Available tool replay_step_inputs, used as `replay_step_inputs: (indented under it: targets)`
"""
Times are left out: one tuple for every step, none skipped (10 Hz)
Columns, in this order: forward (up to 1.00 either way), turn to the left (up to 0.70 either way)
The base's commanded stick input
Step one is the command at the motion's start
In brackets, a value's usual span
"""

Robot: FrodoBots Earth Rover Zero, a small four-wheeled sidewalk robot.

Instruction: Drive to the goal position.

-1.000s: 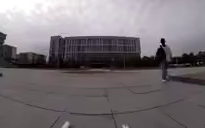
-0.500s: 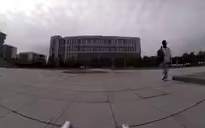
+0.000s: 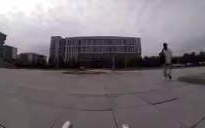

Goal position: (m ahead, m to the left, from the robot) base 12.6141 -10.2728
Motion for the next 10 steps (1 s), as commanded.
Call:
replay_step_inputs:
  targets:
    - [0.70,0.00]
    - [0.70,0.00]
    - [0.70,0.00]
    - [0.70,0.00]
    - [0.70,0.00]
    - [0.70,0.00]
    - [0.70,0.00]
    - [0.70,0.00]
    - [0.70,0.00]
    - [0.70,0.00]
